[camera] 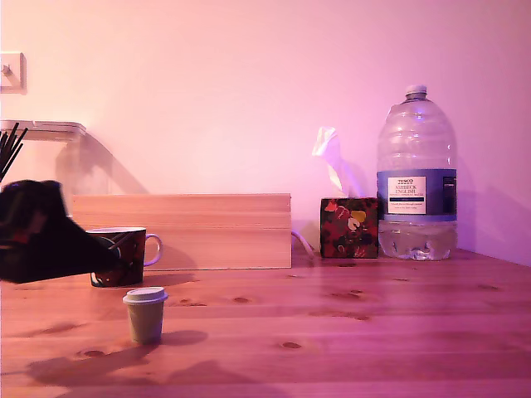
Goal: Pick up the coffee capsules from the table one by one and drop them inside the nearest coffee cup
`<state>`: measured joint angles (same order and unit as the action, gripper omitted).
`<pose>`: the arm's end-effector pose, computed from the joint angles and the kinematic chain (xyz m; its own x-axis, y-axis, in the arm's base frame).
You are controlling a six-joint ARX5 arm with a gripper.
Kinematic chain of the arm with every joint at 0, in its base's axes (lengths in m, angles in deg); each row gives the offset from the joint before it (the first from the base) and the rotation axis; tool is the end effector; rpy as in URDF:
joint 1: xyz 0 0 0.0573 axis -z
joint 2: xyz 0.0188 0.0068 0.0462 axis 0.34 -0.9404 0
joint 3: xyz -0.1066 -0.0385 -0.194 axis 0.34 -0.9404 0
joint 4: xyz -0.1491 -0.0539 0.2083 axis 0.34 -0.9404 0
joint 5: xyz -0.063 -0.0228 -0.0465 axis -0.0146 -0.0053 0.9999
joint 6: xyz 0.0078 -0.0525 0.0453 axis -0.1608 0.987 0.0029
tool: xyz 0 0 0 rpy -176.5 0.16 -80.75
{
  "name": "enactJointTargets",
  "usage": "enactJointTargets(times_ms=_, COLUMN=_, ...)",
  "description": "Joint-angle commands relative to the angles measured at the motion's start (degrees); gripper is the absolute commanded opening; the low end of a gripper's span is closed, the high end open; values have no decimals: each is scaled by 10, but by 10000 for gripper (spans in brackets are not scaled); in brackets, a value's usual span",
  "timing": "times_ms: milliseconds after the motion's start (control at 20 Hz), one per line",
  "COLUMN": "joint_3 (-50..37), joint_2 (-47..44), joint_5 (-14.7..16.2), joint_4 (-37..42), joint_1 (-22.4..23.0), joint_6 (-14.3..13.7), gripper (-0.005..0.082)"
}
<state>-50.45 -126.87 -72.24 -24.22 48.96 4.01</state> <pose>0.1834 -0.1094 0.0675 0.7511 -0.5598 -0.3500 0.5762 0.8146 -0.0664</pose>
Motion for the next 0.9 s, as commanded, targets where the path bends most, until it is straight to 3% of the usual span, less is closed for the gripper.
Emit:
enactJointTargets(times_ms=0, joint_3=-16, joint_2=4, joint_5=-1, joint_4=12, joint_1=-2, joint_6=3, gripper=569)
enactJointTargets(times_ms=350, joint_3=-13, joint_2=-13, joint_5=1, joint_4=17, joint_1=0, joint_6=3, gripper=569)
enactJointTargets(times_ms=850, joint_3=52, joint_2=-159, joint_5=10, joint_4=49, joint_1=11, joint_6=-4, gripper=569)
